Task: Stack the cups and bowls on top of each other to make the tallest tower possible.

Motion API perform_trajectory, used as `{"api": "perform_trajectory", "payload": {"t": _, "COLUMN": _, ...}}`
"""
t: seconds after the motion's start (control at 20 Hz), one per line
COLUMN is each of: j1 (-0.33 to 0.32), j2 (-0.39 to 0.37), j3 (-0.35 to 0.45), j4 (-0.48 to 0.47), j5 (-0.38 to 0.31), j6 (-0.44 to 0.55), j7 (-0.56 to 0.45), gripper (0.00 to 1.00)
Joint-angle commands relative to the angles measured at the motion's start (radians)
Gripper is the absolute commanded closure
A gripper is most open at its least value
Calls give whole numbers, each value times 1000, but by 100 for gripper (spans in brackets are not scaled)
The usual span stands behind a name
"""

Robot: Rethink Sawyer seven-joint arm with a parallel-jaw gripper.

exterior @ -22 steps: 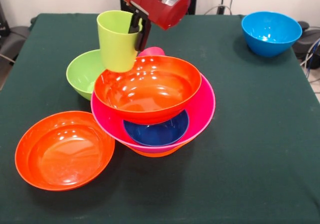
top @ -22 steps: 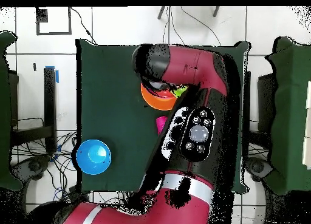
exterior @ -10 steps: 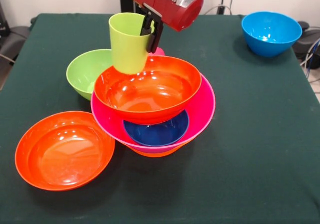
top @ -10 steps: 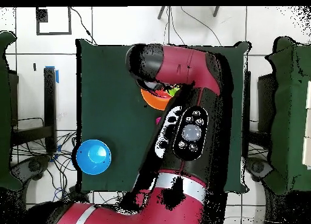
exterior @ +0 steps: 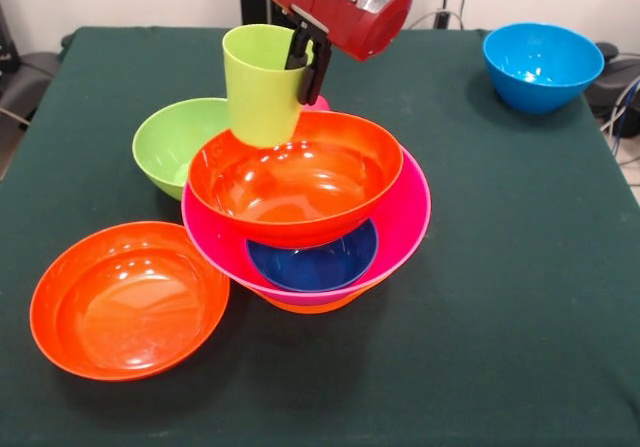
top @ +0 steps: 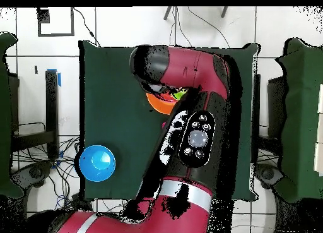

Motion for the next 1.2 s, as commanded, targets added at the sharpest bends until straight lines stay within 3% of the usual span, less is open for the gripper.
{"api": "perform_trajectory", "payload": {"t": 0.05, "j1": 13, "j2": 16, "j3": 48, "j4": 11, "j5": 11, "j6": 1, "j7": 151, "gripper": 100}}
{"api": "perform_trajectory", "payload": {"t": 0.7, "j1": -10, "j2": 34, "j3": 60, "j4": -20, "j5": 16, "j6": 13, "j7": 125, "gripper": 100}}
{"api": "perform_trajectory", "payload": {"t": 1.2, "j1": -4, "j2": 85, "j3": 55, "j4": -148, "j5": 28, "j6": 95, "j7": 142, "gripper": 100}}
